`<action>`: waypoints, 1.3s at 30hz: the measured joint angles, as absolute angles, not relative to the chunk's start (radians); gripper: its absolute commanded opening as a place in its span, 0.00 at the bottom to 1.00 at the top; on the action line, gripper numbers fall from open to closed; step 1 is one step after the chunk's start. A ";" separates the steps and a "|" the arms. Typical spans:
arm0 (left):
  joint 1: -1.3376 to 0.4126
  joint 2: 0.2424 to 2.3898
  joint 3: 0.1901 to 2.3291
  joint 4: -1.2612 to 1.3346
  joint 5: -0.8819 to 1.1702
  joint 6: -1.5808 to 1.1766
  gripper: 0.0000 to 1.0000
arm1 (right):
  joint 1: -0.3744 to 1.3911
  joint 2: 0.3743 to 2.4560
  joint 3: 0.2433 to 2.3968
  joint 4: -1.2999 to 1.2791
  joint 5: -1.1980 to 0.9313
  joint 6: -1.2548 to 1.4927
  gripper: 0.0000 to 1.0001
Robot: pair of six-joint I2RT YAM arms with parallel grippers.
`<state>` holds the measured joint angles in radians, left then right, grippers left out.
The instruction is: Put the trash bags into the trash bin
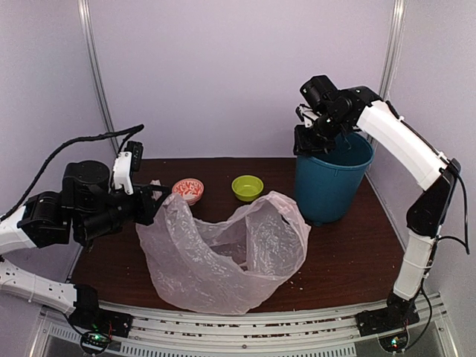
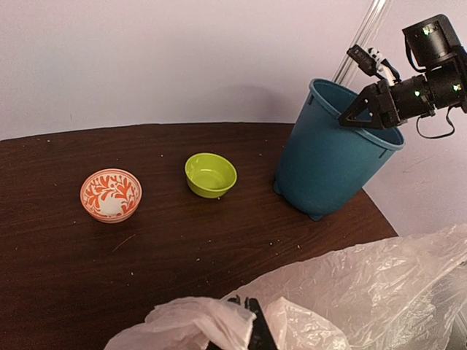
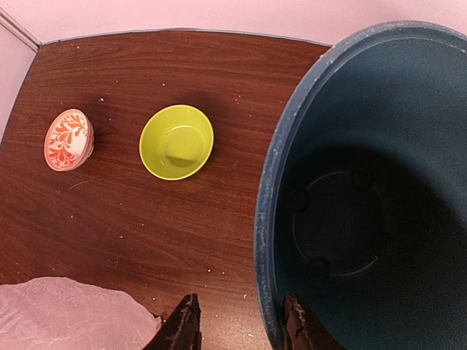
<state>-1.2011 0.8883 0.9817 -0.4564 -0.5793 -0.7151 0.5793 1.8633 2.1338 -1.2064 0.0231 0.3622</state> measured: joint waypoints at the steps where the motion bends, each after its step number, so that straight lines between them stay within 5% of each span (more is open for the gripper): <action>1: -1.201 0.890 0.982 -0.456 -0.579 -0.715 0.00 | 0.578 1.863 2.130 -1.205 0.023 0.362 0.38; 23: -1.201 0.896 0.982 -0.458 -0.606 -0.727 0.00 | 0.579 1.857 2.075 -1.168 -0.037 0.332 0.08; 39: -1.190 0.934 0.995 -0.455 -0.687 -0.728 0.00 | 0.690 1.717 1.922 -1.141 -0.101 0.305 0.04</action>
<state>-1.1896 0.9337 0.9951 -0.4553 -0.6872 -0.7280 0.6895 1.7168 1.9217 -1.1412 -0.1009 0.3046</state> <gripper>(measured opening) 0.002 0.065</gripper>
